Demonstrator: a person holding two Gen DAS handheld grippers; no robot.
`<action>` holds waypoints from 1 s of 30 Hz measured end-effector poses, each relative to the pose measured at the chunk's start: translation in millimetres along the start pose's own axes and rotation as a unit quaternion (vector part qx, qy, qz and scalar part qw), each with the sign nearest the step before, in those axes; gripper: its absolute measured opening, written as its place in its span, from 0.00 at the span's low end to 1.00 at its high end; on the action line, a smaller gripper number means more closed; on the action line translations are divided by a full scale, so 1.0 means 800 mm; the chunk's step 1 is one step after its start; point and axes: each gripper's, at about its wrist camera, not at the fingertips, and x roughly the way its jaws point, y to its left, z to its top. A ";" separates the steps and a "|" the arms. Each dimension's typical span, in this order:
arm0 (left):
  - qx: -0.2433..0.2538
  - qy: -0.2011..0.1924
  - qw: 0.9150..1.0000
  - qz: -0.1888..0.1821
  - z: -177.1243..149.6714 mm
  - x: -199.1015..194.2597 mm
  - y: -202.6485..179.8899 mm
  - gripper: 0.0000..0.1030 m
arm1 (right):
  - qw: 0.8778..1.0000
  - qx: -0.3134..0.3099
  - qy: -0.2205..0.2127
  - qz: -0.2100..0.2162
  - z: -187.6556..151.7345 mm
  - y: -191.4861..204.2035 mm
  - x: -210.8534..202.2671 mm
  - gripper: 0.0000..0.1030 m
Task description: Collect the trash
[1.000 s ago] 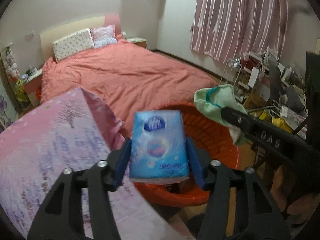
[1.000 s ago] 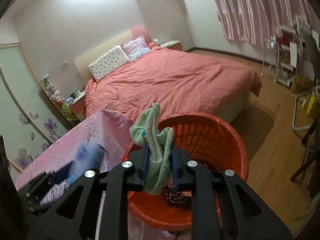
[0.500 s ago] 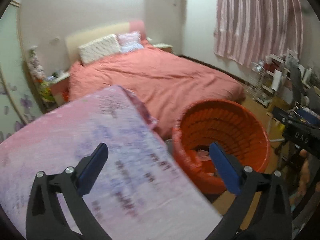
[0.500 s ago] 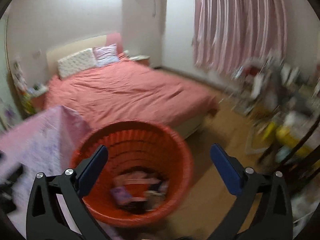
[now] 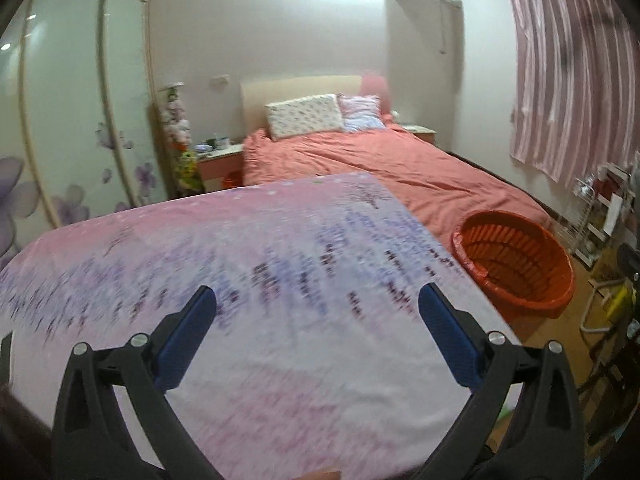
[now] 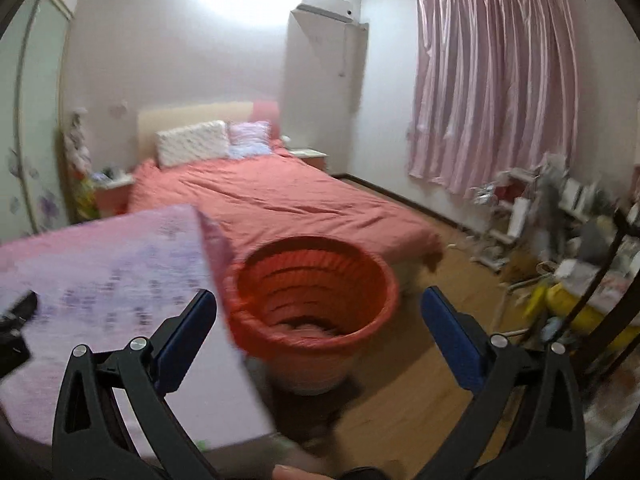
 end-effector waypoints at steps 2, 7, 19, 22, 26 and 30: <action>-0.008 -0.007 1.000 0.008 -0.014 -0.017 0.009 0.96 | 0.999 0.022 -0.023 0.021 -0.010 0.003 -0.014 0.98; -0.010 -0.012 0.999 0.034 -0.045 -0.047 0.013 0.96 | 1.000 0.012 -0.013 0.011 -0.024 0.021 -0.029 0.98; -0.046 0.006 0.998 0.041 -0.059 -0.070 0.024 0.96 | 0.998 0.008 0.052 -0.042 -0.035 0.046 -0.031 0.98; -0.053 0.008 0.998 0.038 -0.057 -0.074 0.024 0.96 | 0.997 0.015 0.062 -0.041 -0.041 0.050 -0.033 0.98; -0.057 0.004 0.998 0.035 -0.055 -0.079 0.024 0.96 | 0.997 0.026 0.068 -0.032 -0.040 0.049 -0.041 0.98; -0.055 -0.001 0.998 0.034 -0.051 -0.085 0.021 0.96 | 0.997 0.030 0.064 -0.027 -0.038 0.050 -0.046 0.98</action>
